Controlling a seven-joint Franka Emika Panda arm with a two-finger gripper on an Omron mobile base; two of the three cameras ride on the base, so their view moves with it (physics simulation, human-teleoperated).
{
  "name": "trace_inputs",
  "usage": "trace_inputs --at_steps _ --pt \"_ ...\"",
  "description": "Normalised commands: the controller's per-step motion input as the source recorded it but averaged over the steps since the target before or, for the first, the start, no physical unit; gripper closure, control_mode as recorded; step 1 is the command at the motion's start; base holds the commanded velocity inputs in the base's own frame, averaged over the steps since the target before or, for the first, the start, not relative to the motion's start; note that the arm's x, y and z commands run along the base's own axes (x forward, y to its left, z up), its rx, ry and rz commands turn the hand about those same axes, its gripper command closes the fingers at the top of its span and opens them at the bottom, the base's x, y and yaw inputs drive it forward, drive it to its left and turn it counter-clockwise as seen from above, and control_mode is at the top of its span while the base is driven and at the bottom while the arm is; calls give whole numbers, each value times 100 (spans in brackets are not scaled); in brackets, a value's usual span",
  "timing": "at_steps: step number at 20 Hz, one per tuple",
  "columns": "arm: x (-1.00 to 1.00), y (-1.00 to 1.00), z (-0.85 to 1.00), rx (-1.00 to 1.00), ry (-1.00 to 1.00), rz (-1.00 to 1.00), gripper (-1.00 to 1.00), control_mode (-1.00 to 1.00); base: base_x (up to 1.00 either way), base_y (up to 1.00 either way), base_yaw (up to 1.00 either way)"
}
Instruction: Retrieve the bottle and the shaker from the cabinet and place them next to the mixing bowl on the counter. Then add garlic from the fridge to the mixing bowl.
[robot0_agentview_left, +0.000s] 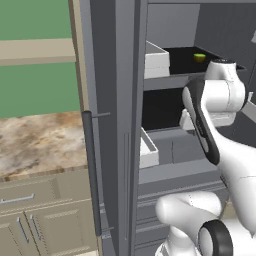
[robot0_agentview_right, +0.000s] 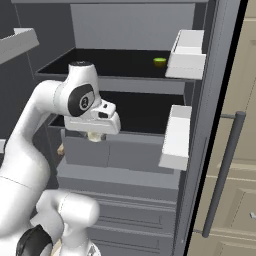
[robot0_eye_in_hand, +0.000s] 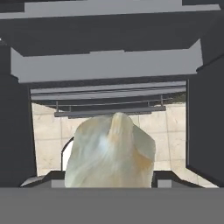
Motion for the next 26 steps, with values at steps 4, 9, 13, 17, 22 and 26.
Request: trace_inputs --at_steps 4,9,13,17,22,26 --pt "-64 2 41 0 0 0 100 -100 0 0 0" --pt "-45 36 14 0 1 0 100 -100 0 0 0" --pt "-30 44 0 0 4 0 100 -100 0 0 0" --pt "-27 33 0 0 3 0 100 -100 0 0 0" --pt "-7 8 0 0 1 0 100 -100 0 0 0" --pt "0 0 0 0 0 0 100 -100 0 0 0"
